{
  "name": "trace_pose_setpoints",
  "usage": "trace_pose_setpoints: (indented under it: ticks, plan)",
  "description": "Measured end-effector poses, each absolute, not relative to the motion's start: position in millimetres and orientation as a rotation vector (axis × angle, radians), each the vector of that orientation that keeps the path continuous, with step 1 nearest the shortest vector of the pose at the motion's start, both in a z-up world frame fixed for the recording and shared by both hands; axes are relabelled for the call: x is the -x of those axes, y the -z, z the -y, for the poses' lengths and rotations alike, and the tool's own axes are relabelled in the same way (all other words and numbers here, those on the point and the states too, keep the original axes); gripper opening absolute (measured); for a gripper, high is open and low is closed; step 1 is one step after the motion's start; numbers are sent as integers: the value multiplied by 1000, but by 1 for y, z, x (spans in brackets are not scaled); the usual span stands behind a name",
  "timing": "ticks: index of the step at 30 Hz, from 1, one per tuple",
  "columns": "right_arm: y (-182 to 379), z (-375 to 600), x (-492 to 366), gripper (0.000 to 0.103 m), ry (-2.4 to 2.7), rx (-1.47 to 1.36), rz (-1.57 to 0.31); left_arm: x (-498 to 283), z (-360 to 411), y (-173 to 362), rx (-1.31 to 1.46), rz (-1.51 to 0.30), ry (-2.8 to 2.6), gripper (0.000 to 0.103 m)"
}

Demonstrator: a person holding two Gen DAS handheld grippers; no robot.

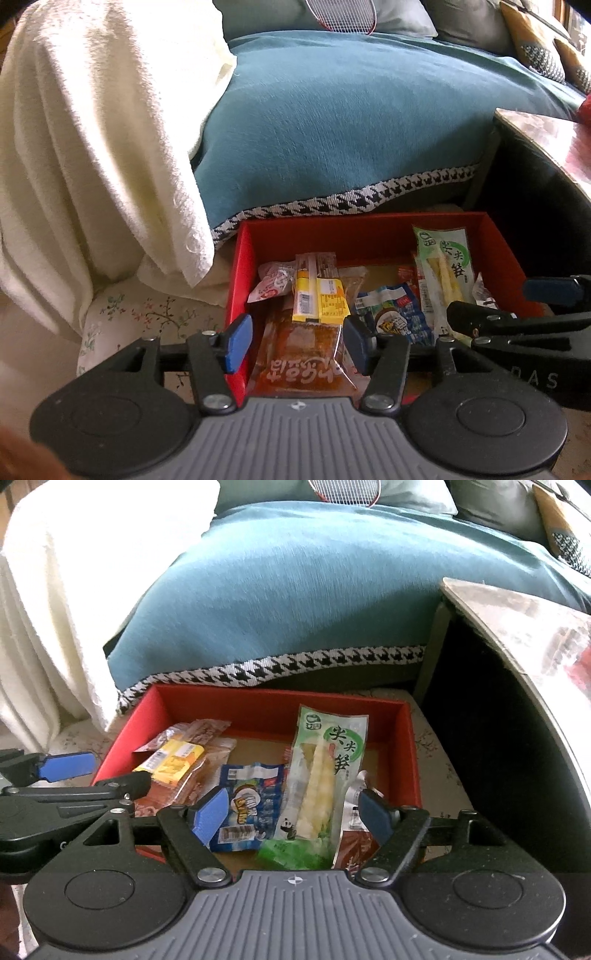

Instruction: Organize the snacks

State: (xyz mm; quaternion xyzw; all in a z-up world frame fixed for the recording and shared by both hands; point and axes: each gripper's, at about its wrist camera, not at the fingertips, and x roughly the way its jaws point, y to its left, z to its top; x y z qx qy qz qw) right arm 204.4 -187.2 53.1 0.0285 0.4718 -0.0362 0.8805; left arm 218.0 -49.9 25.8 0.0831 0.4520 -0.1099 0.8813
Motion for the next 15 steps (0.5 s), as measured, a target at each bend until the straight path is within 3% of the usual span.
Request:
trace_pose_setpoints:
  ticks: [15]
  plan:
    - [-56,193,-189,85,104,-60,-986,-203,40,-33,-139,-951,228,49]
